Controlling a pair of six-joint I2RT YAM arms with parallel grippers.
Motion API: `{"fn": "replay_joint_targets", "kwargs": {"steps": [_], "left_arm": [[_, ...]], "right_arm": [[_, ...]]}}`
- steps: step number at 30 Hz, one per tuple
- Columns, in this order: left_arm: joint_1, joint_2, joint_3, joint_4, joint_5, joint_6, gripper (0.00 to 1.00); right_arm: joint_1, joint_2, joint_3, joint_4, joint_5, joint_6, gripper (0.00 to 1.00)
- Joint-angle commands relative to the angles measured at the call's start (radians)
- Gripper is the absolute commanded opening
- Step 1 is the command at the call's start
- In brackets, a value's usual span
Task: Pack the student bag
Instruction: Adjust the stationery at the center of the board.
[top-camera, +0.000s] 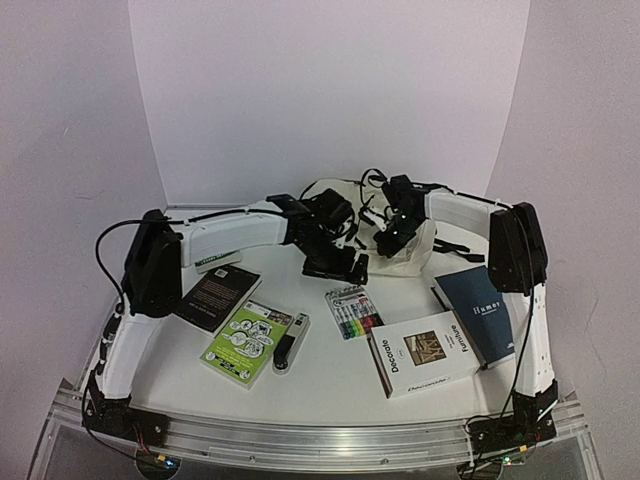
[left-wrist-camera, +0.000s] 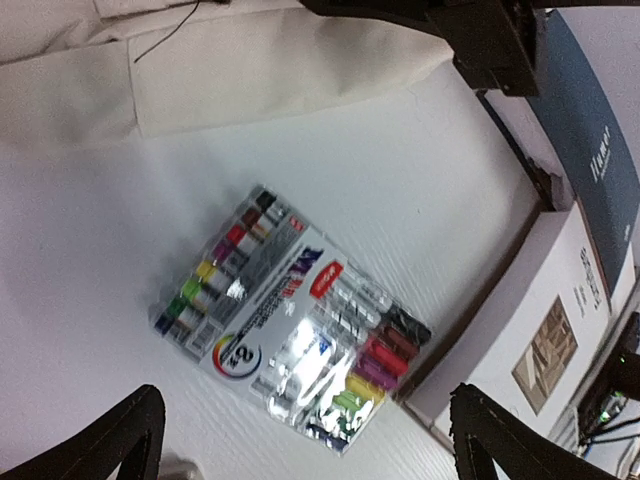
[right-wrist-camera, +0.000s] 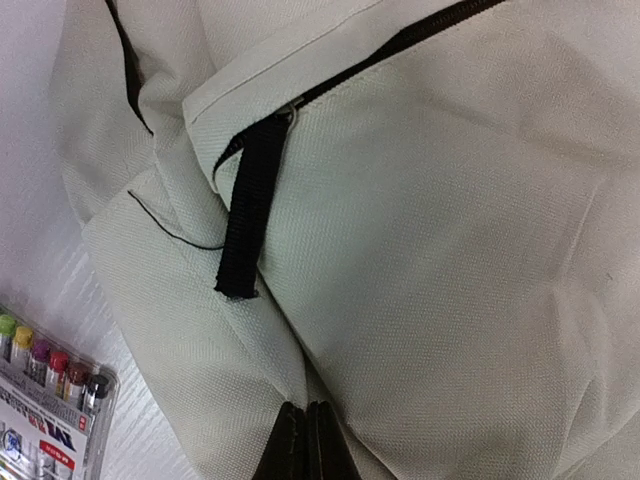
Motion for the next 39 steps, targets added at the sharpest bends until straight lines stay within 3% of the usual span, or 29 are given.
{"fn": "replay_joint_targets", "kwargs": {"steps": [1, 5, 10, 15, 22, 30, 39], "left_arm": [[-0.042, 0.144, 0.221, -0.080, -0.140, 0.029, 1.00], [-0.072, 0.240, 0.321, -0.124, -0.217, 0.015, 1.00], [-0.113, 0.306, 0.349, -0.163, -0.308, 0.036, 1.00], [-0.132, 0.346, 0.357, -0.308, -0.385, 0.058, 1.00], [-0.105, 0.162, -0.002, -0.343, -0.381, -0.007, 1.00], [-0.037, -0.093, -0.420, -0.271, -0.350, -0.043, 1.00], [0.107, -0.284, -0.633, -0.190, -0.334, -0.105, 1.00]], "right_arm": [[-0.015, -0.080, 0.018, -0.017, -0.102, 0.033, 0.00], [-0.029, -0.075, 0.034, -0.024, -0.123, 0.048, 0.00], [-0.039, -0.068, 0.054, -0.030, -0.143, 0.051, 0.00], [-0.040, -0.055, 0.078, -0.043, -0.168, 0.057, 0.00], [-0.034, -0.052, 0.083, -0.067, -0.208, 0.052, 0.00], [0.032, -0.081, 0.021, -0.074, -0.233, -0.012, 0.00], [0.143, -0.109, -0.041, -0.072, -0.228, -0.099, 0.00]]}}
